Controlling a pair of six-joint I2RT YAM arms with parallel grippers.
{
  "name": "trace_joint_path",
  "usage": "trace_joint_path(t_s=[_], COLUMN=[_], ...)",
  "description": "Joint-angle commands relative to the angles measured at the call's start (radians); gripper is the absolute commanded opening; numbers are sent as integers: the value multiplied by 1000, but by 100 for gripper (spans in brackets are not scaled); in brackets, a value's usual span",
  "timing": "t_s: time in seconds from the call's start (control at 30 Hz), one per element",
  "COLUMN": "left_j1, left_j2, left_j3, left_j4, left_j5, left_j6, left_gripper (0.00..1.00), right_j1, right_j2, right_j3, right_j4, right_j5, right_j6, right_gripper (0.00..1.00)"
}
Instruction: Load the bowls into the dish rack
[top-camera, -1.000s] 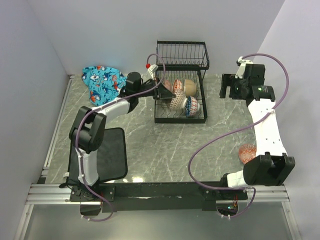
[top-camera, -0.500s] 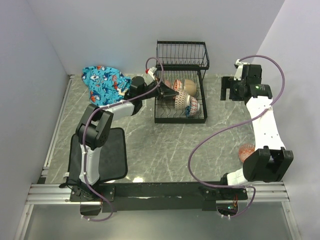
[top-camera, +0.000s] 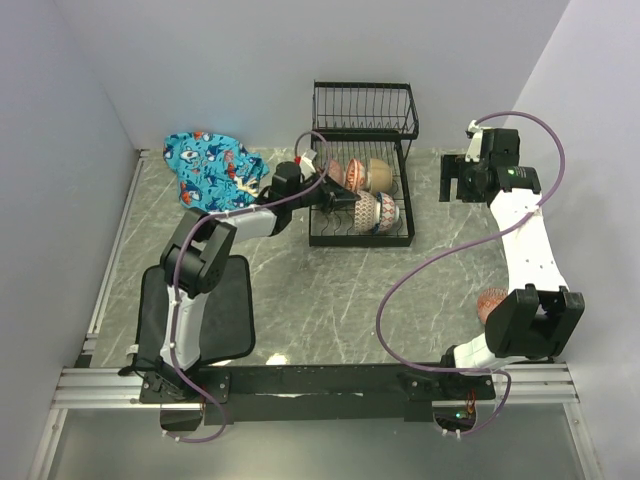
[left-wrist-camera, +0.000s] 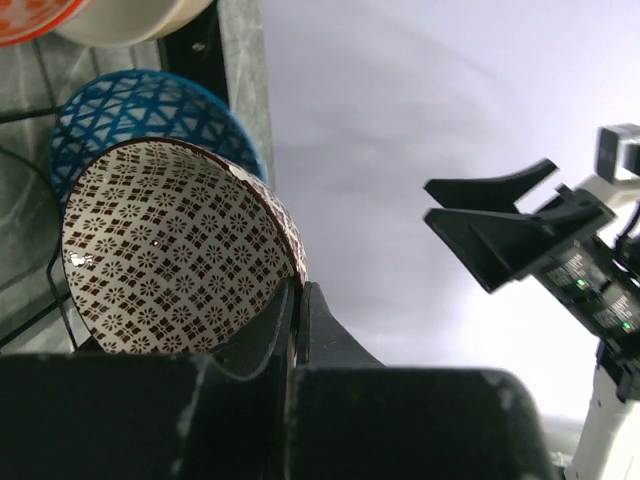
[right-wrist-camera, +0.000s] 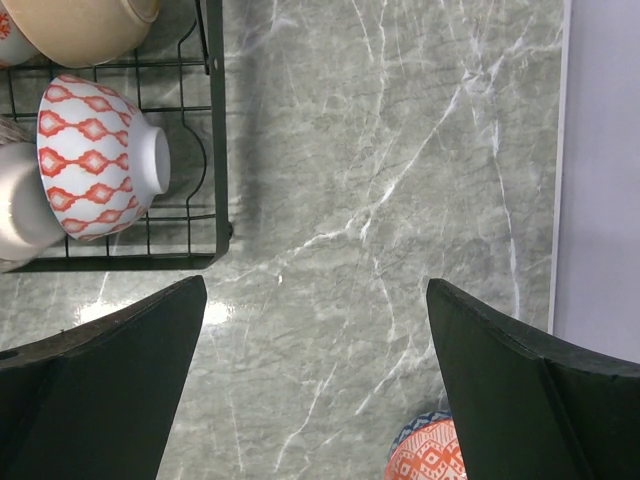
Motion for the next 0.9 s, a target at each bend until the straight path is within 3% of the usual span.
trace_joint_path(t_s=[0.0, 0.63, 0.87], left_j1=[-7, -6, -3], left_j2=[25, 145, 97], left_j3=[49, 119, 115], left_j4=[19, -59, -83], left_j5=[-31, -56, -49], left_j6=[-52, -93, -61], left_gripper=[1, 1, 15], right_j1=[-8, 1, 21], right_j2=[8, 49, 49], right_j3=[13, 46, 49], right_j4=[14, 2, 3], right_j5=[11, 20, 14], right_j6=[-2, -2, -19], right_gripper=[99, 99, 99])
